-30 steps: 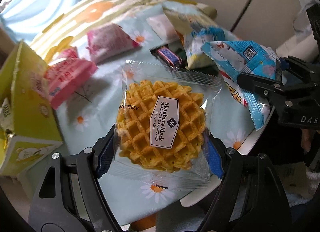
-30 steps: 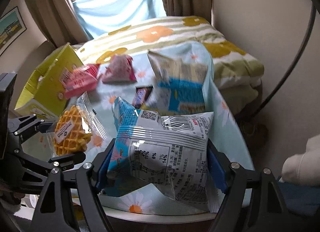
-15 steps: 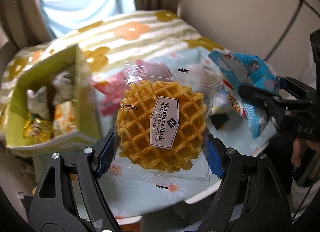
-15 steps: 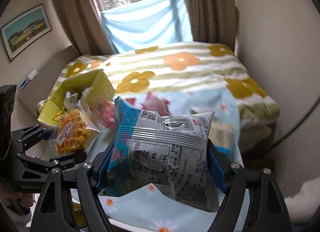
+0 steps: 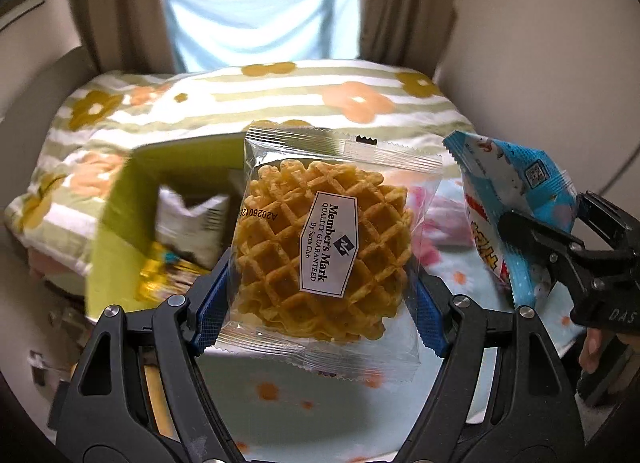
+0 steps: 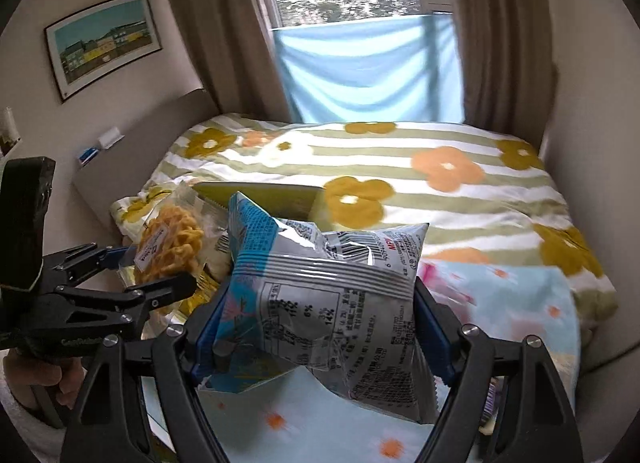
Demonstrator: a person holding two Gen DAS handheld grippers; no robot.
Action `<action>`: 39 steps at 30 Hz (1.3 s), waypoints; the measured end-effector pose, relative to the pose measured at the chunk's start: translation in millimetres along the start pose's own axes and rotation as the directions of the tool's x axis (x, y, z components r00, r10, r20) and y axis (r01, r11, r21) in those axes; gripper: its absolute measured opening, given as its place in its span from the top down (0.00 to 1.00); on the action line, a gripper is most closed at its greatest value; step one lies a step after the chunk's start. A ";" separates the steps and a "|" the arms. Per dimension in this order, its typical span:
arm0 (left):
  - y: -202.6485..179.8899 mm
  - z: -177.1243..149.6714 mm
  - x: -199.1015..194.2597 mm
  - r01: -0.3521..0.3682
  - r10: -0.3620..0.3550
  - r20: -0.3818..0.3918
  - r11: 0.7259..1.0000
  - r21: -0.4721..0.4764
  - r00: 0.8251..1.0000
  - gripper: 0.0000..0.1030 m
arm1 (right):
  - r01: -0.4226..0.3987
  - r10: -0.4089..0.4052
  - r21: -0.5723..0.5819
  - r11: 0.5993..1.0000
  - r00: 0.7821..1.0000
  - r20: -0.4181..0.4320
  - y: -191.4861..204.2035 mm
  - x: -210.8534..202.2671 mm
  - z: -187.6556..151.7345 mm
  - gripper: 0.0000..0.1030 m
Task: Organize snacks
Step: 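Carry both snacks over the yellow box and open both grippers to drop them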
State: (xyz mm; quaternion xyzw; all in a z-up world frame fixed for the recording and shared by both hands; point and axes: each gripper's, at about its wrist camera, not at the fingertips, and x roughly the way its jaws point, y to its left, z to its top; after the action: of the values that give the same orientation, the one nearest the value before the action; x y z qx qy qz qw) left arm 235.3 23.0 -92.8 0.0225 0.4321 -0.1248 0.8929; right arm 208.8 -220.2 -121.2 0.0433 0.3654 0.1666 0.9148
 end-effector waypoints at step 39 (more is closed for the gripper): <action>172.5 17.1 91.5 -0.019 0.012 -0.159 0.999 -0.043 0.987 0.00 | 0.016 0.001 0.090 0.996 0.982 -0.187 82.7 153.9 35.9 0.25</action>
State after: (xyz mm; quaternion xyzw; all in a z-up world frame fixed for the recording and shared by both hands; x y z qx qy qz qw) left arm 344.7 168.8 -164.8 0.0157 0.5041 -0.1061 0.8569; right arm 315.0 -89.1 -179.1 0.0678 0.4570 0.1494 0.8742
